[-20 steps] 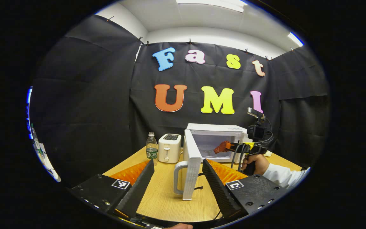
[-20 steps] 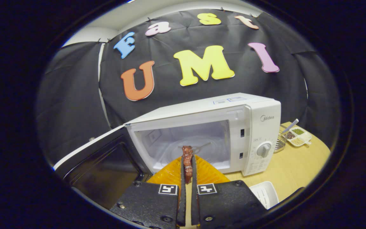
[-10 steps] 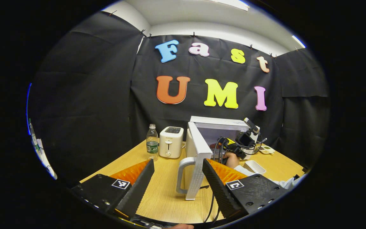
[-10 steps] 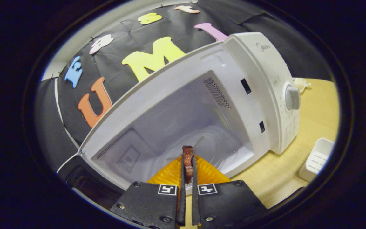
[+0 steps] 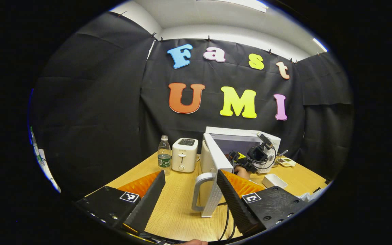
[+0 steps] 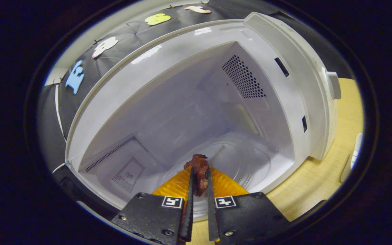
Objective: Open the microwave oven with the left hand, put the food in, and close the microwave oven.
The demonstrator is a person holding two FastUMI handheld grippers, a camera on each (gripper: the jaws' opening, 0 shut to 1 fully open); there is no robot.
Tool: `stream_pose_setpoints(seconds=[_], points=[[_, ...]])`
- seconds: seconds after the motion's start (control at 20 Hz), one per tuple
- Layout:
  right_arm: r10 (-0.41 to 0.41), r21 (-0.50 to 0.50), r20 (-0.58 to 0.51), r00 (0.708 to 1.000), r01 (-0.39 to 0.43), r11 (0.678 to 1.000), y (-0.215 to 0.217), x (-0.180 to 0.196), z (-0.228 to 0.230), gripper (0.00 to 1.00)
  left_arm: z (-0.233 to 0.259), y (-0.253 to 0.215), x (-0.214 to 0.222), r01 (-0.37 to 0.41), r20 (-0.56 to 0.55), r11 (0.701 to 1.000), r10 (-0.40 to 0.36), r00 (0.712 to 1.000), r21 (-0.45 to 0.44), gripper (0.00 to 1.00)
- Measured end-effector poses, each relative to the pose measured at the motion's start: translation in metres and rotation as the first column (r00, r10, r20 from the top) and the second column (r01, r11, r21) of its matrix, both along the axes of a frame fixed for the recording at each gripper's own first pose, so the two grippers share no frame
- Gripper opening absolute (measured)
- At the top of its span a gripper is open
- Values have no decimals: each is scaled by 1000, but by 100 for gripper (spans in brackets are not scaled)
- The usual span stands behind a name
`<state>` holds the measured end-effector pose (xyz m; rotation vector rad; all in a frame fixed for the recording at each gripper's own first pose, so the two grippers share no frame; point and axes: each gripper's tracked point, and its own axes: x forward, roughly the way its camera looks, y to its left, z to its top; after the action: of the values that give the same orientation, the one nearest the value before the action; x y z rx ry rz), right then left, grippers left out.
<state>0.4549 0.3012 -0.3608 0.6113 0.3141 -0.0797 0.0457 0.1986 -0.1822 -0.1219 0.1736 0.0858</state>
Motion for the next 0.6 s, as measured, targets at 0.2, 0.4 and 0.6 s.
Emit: stream_pose_setpoints(seconds=[0.2,0.4,0.6], points=[[-12,-154,-45,999,4,988,-9,-4,-7,86,-2,6,-3,-10,-7,1000,10,1000,1,94],[43,-202,-20,999,-46,978,-17,-24,16,95,-6,18,-2,-19,-5,1000,19,1000,9,94],[135,-215,30,990,-126,968,-27,-62,62,89,-2,35,3,-37,14,999,37,999,32,94]])
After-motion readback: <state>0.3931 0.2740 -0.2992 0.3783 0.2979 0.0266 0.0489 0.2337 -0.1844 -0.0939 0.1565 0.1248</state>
